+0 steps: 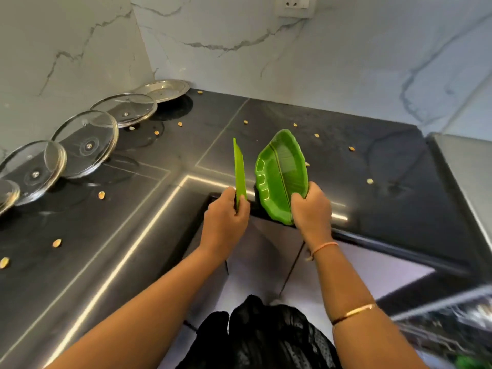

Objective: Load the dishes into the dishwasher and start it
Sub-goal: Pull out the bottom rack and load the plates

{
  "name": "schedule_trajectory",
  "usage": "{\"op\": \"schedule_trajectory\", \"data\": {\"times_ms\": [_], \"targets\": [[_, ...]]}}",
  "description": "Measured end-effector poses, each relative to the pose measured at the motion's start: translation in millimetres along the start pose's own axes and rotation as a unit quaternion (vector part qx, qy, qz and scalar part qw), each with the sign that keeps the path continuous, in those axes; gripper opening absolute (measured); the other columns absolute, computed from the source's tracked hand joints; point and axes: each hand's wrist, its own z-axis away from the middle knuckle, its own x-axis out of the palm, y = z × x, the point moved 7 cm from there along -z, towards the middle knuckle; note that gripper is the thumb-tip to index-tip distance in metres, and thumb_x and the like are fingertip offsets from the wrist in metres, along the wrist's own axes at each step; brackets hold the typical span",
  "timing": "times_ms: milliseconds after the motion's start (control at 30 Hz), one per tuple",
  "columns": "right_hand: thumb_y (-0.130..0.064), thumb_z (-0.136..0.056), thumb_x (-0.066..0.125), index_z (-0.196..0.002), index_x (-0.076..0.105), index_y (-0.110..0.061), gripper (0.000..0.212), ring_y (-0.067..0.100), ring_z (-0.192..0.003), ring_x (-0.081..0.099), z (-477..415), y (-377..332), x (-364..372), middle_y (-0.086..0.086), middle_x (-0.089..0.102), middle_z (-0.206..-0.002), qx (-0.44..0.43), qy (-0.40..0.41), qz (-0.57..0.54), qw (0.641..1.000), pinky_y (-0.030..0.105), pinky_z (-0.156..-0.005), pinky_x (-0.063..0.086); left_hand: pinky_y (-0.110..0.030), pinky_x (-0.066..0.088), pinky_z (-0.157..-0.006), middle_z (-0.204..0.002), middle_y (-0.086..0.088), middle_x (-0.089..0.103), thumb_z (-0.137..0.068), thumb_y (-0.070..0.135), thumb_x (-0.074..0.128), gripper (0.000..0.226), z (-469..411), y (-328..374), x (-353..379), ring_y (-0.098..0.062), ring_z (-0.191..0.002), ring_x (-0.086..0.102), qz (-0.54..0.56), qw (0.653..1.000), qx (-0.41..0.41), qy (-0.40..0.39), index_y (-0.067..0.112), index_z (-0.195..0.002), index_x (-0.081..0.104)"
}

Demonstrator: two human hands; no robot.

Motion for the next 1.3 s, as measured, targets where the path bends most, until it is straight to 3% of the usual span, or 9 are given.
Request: {"op": "schedule_trajectory", "data": {"times_ms": [200,267,467,600,700,767,1067,1200,1300], "targets": [[-0.011,-0.087,0.052,-0.088,0.055,-0.008,0.004,0.036,-0.074,0.054,105.7,41.8,-78.3,0.014,0.059,-0.076,-0.039,0.02,0.069,0.997,0.036,-0.062,0.038,-0.023,0.025,-0.047,-0.049,0.005,0.028,-0.092,0.024,0.05,0.038,102.4,27.3,-6.0,-0.013,-0.051,0.033,0.071,0.996,0.0,-0.048,0.019,-0.062,0.026],[-0.012,-0.089,0.053,-0.094,0.057,-0.006,0.009,0.04,-0.078,0.057,132.9,60.1,-104.6,0.019,0.062,-0.08,-0.04,0.044,0.087,0.994,0.041,-0.066,0.041,-0.024,0.023,-0.048,-0.05,0.005,0.027,-0.088,0.031,0.045,0.034,126.3,39.5,-1.5,-0.012,-0.052,0.032,0.083,0.994,0.017,-0.072,0.019,-0.062,0.026],[-0.013,-0.089,0.053,-0.092,0.053,-0.004,0.009,0.041,-0.08,0.058,194.6,124.6,-181.5,0.022,0.062,-0.083,0.016,0.075,0.129,0.989,0.041,-0.065,0.039,-0.029,0.02,-0.05,-0.054,0.003,0.028,-0.095,0.026,0.045,0.038,188.6,80.8,24.8,-0.012,-0.048,0.03,0.094,0.987,0.042,-0.122,0.021,-0.063,0.026],[-0.014,-0.088,0.052,-0.094,0.052,-0.003,0.012,0.041,-0.083,0.058,231.8,175.8,-232.3,0.024,0.062,-0.088,0.052,0.072,0.14,0.986,0.043,-0.067,0.042,-0.017,0.03,-0.047,-0.056,0.0,0.039,-0.099,0.017,0.042,0.018,253.2,111.7,57.2,-0.01,-0.051,0.039,0.089,0.979,0.029,-0.18,0.012,-0.081,0.041],[-0.015,-0.088,0.051,-0.095,0.052,-0.003,0.014,0.041,-0.083,0.057,261.7,216.5,-272.7,0.023,0.062,-0.089,0.07,0.057,0.147,0.985,0.044,-0.068,0.043,-0.024,0.026,-0.046,-0.055,0.001,0.039,-0.099,0.016,0.04,0.014,321.4,136.8,84.8,-0.012,-0.05,0.039,0.08,0.973,0.022,-0.216,0.01,-0.087,0.041],[-0.015,-0.088,0.05,-0.095,0.051,-0.003,0.014,0.04,-0.08,0.056,278.0,241.1,-299.0,0.022,0.061,-0.087,0.07,0.036,0.162,0.984,0.042,-0.065,0.039,-0.033,0.022,-0.046,-0.056,0.002,0.038,-0.099,0.015,0.04,0.012,369.1,151.8,104.0,-0.013,-0.05,0.039,0.079,0.967,-0.001,-0.241,0.011,-0.088,0.04],[-0.013,-0.092,0.047,-0.086,0.038,-0.01,0.011,0.027,-0.061,0.043,334.1,360.7,-385.4,-0.001,0.037,-0.06,0.125,-0.005,0.218,0.968,0.033,-0.05,0.025,-0.031,0.037,-0.067,-0.094,-0.012,0.053,-0.098,0.013,0.044,0.005,512.2,197.4,196.3,-0.025,-0.083,0.048,0.123,0.906,-0.195,-0.354,0.011,-0.101,0.04],[-0.011,-0.094,0.043,-0.087,0.035,-0.01,0.011,0.025,-0.062,0.043,332.9,412.0,-398.6,-0.003,0.035,-0.06,0.175,-0.024,0.232,0.957,0.029,-0.046,0.019,-0.048,0.048,-0.085,-0.093,-0.007,0.052,-0.098,0.014,0.044,0.006,530.2,201.4,235.3,-0.031,-0.094,0.052,0.146,0.867,-0.27,-0.393,0.011,-0.103,0.041],[-0.012,-0.096,0.041,-0.096,0.041,-0.006,0.007,0.025,-0.066,0.045,323.8,442.0,-405.1,0.002,0.043,-0.067,0.22,-0.031,0.246,0.944,0.03,-0.052,0.026,-0.054,0.048,-0.091,-0.103,-0.01,0.053,-0.098,0.014,0.044,0.007,527.5,205.5,265.3,-0.033,-0.101,0.054,0.147,0.847,-0.291,-0.42,0.013,-0.105,0.042]]}}
